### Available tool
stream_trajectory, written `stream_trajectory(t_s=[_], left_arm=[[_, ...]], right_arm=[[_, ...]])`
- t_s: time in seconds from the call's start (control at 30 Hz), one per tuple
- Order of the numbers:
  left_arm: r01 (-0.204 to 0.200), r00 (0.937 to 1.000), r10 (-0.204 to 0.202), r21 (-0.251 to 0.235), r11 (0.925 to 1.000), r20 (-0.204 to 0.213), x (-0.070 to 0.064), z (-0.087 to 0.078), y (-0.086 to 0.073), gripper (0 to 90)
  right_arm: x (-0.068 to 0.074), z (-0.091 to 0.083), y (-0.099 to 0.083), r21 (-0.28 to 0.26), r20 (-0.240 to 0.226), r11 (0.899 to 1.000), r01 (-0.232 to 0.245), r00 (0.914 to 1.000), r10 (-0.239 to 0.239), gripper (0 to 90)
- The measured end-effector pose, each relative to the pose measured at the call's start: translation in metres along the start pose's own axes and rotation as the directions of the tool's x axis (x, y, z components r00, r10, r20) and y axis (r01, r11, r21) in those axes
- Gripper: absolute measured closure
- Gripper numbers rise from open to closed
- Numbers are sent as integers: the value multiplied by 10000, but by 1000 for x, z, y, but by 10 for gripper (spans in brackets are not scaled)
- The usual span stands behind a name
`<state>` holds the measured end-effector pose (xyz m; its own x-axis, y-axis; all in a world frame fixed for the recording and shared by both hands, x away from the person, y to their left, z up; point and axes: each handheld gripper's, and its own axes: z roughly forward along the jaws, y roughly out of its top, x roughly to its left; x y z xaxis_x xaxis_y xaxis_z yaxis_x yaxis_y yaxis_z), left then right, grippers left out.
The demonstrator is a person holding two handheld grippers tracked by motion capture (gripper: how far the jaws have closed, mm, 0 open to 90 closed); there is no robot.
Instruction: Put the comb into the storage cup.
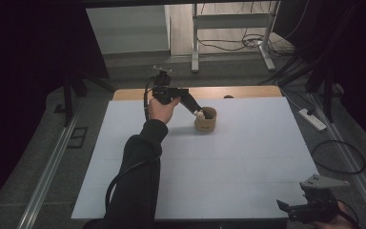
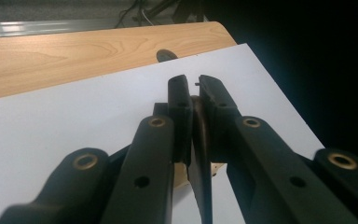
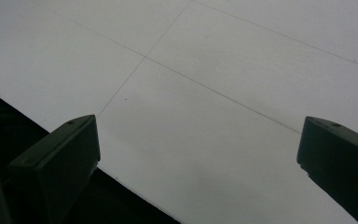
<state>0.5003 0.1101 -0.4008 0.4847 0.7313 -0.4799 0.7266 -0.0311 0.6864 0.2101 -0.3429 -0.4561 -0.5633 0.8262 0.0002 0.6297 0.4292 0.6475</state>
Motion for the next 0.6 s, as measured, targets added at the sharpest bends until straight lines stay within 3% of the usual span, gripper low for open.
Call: stream_trajectory(t_s=[0.43, 0.6], left_arm=[[-315, 9979, 311, -62, 9995, -577, -2, -2, 0, 686], [-643, 9941, 627, -155, 9978, -884, -2, -2, -2, 565]], right_arm=[[1, 0, 0, 31, 14, 10000, 46, 10000, -46, 0], [1, 0, 0, 39, 7, 10000, 65, 10000, -65, 0]])
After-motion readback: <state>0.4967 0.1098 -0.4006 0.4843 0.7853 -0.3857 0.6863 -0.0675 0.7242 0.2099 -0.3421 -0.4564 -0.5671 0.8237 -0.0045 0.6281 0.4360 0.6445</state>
